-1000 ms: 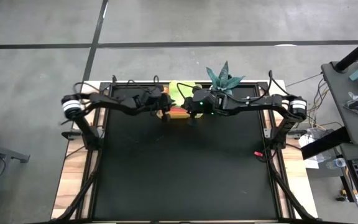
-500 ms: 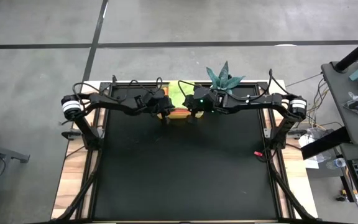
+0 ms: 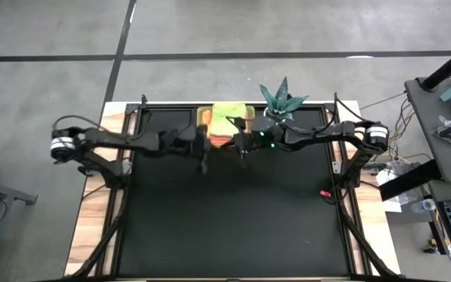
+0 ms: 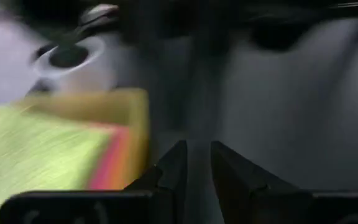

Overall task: Fold microfiber towels
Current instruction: Put the green microfiber cloth into the yellow bin

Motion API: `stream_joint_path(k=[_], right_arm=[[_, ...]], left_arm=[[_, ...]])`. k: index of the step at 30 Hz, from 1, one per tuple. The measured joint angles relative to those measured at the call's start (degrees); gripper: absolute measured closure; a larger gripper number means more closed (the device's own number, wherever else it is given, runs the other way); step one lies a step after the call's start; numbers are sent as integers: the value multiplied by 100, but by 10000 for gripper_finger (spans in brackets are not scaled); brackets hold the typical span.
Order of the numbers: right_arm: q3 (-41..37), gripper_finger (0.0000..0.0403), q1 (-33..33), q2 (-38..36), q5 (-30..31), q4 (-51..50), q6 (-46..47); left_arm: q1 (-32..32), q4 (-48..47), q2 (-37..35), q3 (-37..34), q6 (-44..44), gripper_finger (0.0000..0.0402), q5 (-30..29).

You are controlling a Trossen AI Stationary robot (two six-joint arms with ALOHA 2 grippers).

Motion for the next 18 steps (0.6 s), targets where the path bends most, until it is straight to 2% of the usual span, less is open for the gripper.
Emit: stream_joint_path(k=[3, 8, 11, 18], right_arm=[[-419, 394, 141, -11, 36, 975, -364], [-916, 394, 315, -175, 53, 1561, -1060], [-1158, 394, 424, -387, 43, 2011, -1268], [-1769, 394, 548, -880, 90, 2744, -1485]], left_arm=[[-775, 2, -430, -226, -2, 344, -2], [-1756, -3, -1087, -661, 62, 344, 10], [-1985, 2, -1480, -922, -68, 344, -29], [-1988, 71, -2320, -1440, -340, 344, -258]])
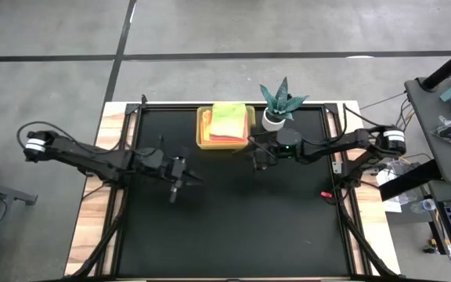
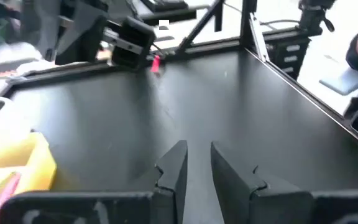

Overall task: Fold microfiber towels
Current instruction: Put the green microfiber cloth into the yellow bin

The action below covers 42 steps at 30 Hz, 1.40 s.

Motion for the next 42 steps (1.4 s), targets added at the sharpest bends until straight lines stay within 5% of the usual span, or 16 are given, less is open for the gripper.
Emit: stream_joint_path(k=[20, 23, 32, 42], right_arm=[[-377, 394, 8, -817, 275, 13, 248], [-184, 394, 11, -817, 757, -171, 601], [2016, 394, -220, -325, 2313, -3990, 2201], [5673, 394, -1307, 1925, 2245, -6956, 2046]], left_arm=[[38, 113, -388, -221, 0, 344, -221], [42, 94, -330, -221, 2, 344, -225], [319, 28, -430, -225, 937, 344, -435], [750, -622, -993, -359, 1404, 344, -494]])
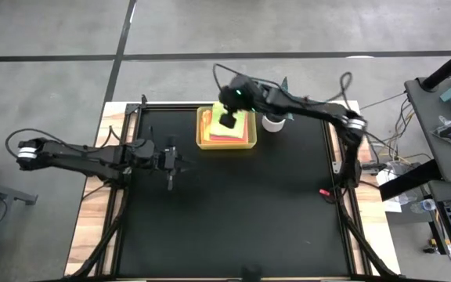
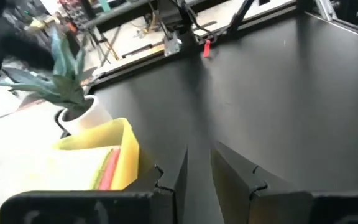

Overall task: Fold microfiber towels
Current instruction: Put the green microfiber cloth into the yellow bin

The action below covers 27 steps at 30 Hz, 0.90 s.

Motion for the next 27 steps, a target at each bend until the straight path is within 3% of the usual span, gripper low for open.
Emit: stream_joint_path(k=[6, 12, 19, 27], right_arm=[[1475, 394, -418, 1295, -509, -338, -772], [2301, 394, -634, 2256, -520, -489, -966], [2654, 394, -790, 2875, -264, -515, -962], [2546, 394, -809, 2976, -195, -797, -988]], left_arm=[[6, 39, -486, -286, -32, 344, -64], [6, 44, -891, -321, -37, 344, -70], [6, 36, -1139, -492, -26, 344, -72], [6, 131, -1202, -508, -5, 344, -72]])
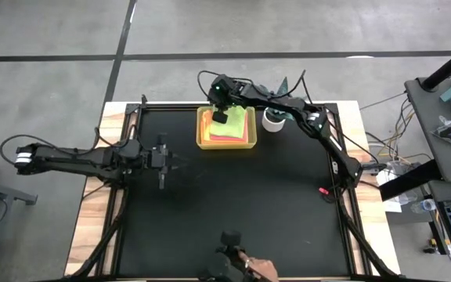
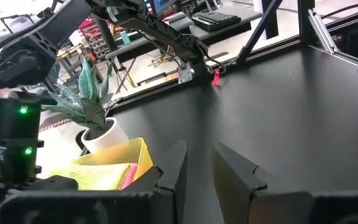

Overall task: Fold microfiber towels
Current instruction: Put the green microfiber cloth into the yellow bin

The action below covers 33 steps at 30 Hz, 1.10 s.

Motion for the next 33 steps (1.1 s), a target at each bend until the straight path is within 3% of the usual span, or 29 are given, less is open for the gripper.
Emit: stream_joint_path(k=[18, 24, 33], right_arm=[[-165, 394, 396, 0, -192, -80, -37], [-175, 394, 415, 0, 682, 77, 20], [-179, 394, 402, -131, 748, 55, 76]], left_arm=[[0, 129, 111, 0, 5, 344, 2], [-2, 119, 104, 0, 7, 344, 2], [-2, 115, 103, 0, 7, 343, 2]])
